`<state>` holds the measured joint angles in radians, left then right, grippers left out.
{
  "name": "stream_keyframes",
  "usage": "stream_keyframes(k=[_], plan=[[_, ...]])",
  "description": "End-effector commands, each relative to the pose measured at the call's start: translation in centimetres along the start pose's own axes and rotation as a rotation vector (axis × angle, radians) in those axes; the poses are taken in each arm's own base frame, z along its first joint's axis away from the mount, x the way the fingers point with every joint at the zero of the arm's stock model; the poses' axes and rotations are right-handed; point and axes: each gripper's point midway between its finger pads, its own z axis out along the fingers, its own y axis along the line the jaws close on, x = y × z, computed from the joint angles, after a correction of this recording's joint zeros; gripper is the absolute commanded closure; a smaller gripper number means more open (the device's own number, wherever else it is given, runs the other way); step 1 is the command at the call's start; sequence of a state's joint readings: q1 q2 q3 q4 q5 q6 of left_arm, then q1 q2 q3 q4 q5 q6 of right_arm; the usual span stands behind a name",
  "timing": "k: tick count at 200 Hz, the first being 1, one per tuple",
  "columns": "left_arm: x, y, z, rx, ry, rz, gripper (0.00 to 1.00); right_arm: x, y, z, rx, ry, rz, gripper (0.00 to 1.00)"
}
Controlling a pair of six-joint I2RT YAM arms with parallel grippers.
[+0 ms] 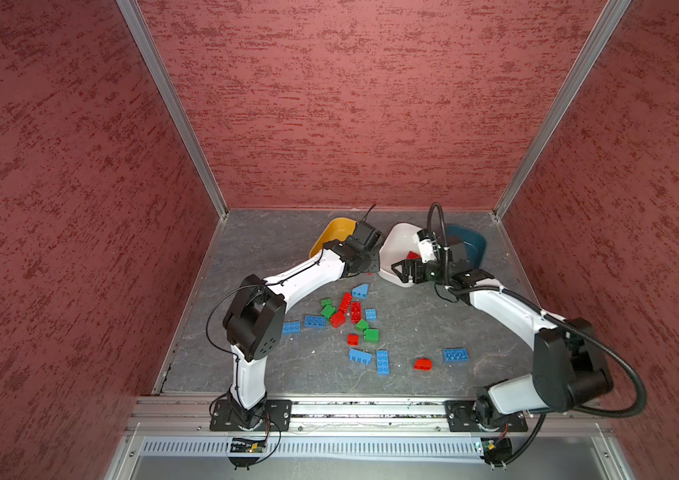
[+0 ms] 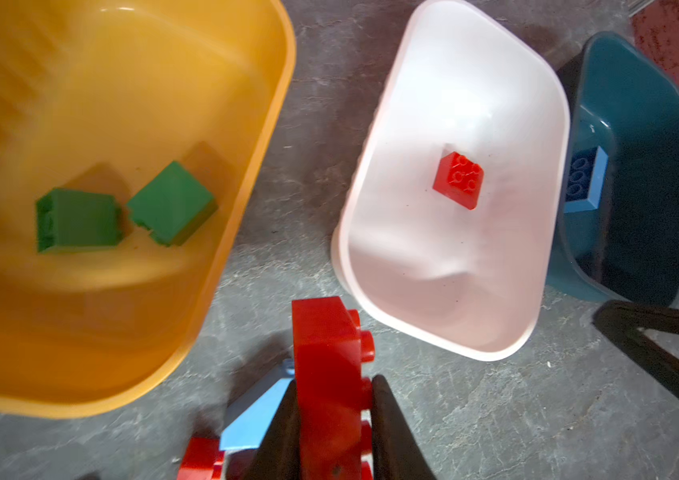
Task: Sort the legos into containers by color
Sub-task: 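Carry the red brick into the white bin with the left gripper while the right withdraws, then grasp the blue brick on the table near the robot with the right gripper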
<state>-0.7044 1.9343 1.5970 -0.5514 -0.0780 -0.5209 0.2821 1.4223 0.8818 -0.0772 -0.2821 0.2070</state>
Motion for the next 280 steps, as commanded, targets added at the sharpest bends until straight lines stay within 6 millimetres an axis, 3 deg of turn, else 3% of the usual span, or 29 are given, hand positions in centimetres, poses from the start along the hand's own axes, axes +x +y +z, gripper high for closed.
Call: stream_keyframes(k=[1,17,38,89,131,186,218,253,280], plan=[[-1.4,-3.2,0.7,0.106,-0.025,0.038,0.86,-2.0,-6.9,-2.8,0.344,-0.209,0.201,0.01],[-1.8,-4.7,1.5,0.143,-0.030,0.053,0.86,-0.3,-10.1,-4.3,0.487,-0.238,0.324,0.01],[-2.1,-6.2,2.7,0.174,-0.025,0.072,0.84,1.6,-11.7,-5.7,0.575,-0.213,0.382,0.01],[-3.6,-7.8,6.3,0.191,-0.035,0.078,0.83,3.7,-10.4,-6.3,0.519,-0.131,0.415,0.01],[-3.8,-8.7,7.7,0.197,-0.010,0.072,0.76,6.2,-10.4,-7.1,0.537,-0.062,0.453,0.01],[-5.0,-9.5,5.4,0.245,-0.067,0.092,0.42,10.9,-11.0,-9.8,0.632,0.006,0.614,0.01],[-5.5,-9.2,3.0,0.260,-0.061,0.096,0.32,12.4,-9.8,-11.8,0.616,0.055,0.673,0.01],[-5.9,-8.1,0.4,0.307,-0.086,0.064,0.18,15.7,-11.1,-16.6,0.847,0.013,0.946,0.01],[-5.9,-6.5,-0.4,0.312,-0.093,0.022,0.08,18.0,-9.8,-17.4,0.881,0.083,1.144,0.01]])
